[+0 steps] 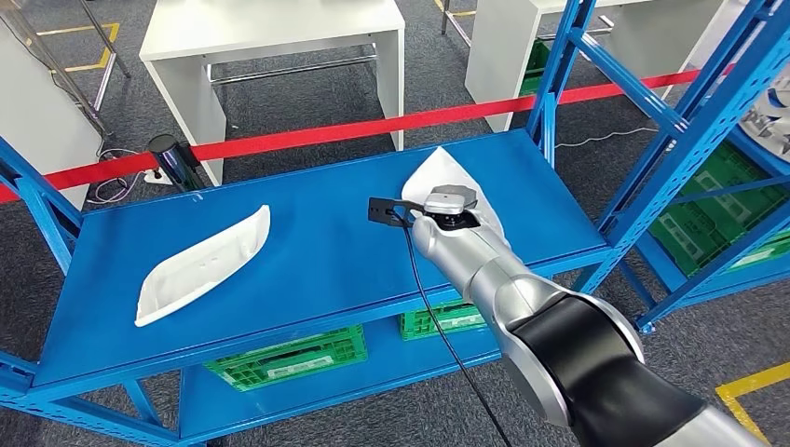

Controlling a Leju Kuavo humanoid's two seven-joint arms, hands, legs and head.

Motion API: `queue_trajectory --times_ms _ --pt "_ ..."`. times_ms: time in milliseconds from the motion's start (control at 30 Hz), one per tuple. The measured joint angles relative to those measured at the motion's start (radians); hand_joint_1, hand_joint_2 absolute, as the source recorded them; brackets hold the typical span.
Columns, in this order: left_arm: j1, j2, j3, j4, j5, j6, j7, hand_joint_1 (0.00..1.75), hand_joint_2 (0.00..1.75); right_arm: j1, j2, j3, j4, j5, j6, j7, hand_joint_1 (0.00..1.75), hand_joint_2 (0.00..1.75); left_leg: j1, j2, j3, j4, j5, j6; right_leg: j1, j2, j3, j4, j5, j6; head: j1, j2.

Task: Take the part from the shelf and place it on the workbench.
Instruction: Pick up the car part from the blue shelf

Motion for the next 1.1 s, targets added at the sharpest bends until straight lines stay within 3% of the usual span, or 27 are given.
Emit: queue_trajectory --times_ms 1100 --pt "0.0 0.0 -0.001 0.0 0.007 0.0 -0.001 0.0 0.0 0.01 -0.001 0.017 0.0 0.009 0.002 0.008 0.0 1.75 0.0 0.0 0.0 0.0 0.0 0.0 0.0 0.0 0.0 0.0 0.0 0.0 0.0 0.0"
